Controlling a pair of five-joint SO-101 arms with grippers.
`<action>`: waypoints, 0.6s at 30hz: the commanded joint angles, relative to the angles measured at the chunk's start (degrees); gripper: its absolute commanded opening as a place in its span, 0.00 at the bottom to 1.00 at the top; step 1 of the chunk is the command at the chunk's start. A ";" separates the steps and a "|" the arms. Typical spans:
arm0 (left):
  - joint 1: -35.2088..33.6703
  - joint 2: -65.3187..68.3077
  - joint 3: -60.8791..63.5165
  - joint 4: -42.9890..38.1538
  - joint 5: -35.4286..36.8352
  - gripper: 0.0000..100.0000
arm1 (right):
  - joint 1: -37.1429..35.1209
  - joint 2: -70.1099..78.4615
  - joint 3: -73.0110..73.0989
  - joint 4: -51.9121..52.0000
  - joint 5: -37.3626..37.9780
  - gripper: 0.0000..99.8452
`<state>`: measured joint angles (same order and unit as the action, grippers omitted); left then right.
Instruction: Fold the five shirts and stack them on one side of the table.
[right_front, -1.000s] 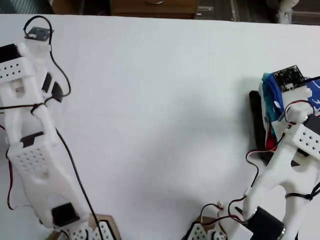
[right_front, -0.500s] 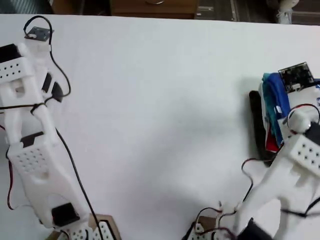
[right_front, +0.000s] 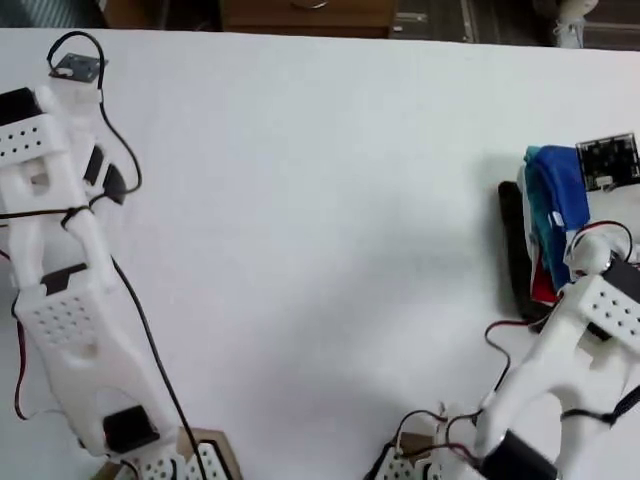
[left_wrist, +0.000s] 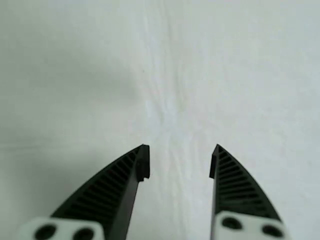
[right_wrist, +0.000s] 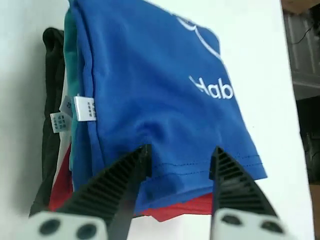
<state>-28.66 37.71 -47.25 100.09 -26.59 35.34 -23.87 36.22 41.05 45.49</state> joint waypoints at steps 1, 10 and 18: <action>-0.26 -5.27 -0.66 0.70 -0.26 0.22 | 0.84 2.07 -0.26 -0.66 -0.44 0.19; 4.92 -18.46 -2.15 2.02 2.37 0.22 | -2.24 -12.09 -3.60 11.47 -7.21 0.19; 14.42 -43.69 14.11 2.11 1.05 0.22 | -20.00 -27.30 -4.75 35.65 -10.37 0.19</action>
<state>-17.14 3.69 -41.63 101.32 -24.84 19.87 -46.37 34.02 70.59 36.97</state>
